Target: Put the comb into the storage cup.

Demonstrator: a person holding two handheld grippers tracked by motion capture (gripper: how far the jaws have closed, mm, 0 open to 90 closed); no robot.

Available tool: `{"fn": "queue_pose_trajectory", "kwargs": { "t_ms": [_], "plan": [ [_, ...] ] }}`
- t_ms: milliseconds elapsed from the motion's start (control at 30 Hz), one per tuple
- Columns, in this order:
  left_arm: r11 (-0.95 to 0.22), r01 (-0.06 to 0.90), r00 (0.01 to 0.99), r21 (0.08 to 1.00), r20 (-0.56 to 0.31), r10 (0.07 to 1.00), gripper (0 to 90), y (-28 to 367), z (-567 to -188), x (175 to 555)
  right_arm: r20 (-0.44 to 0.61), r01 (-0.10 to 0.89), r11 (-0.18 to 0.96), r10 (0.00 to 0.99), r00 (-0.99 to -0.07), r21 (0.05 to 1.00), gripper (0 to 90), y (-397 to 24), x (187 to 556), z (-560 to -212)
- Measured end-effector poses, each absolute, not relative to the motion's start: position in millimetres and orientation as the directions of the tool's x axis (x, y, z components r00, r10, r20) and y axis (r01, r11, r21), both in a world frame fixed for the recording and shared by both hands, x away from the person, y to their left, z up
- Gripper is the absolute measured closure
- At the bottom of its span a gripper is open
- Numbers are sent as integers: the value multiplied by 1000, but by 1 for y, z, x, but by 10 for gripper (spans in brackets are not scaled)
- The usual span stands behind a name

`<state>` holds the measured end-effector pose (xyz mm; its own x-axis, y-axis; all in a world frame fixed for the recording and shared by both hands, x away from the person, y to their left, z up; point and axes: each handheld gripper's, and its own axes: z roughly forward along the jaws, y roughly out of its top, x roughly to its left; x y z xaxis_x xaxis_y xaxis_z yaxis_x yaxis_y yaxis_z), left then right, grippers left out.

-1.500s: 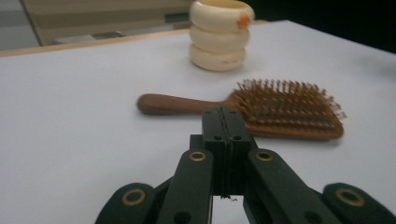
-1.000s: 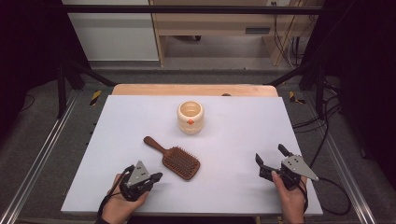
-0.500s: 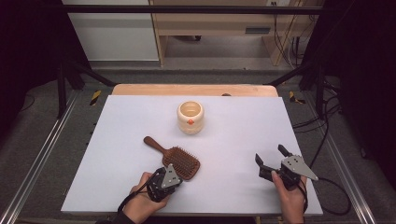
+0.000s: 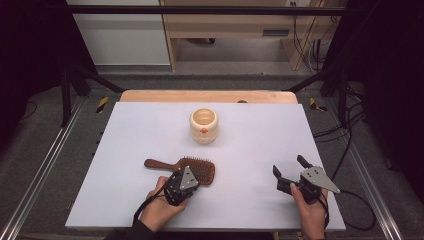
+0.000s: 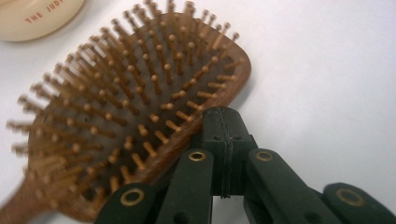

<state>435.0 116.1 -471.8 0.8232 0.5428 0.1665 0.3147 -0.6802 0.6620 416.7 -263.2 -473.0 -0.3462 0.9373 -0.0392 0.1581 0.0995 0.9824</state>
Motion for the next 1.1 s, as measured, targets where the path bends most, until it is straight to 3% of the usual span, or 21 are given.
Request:
{"fn": "queue_pose_trajectory", "kwargs": {
  "t_ms": [1100],
  "plan": [
    [-644,439,757,627,129,641,899,90,-468,471,-38,170,105,933,-358,980,74,-263,417,-473]
  ]
}}
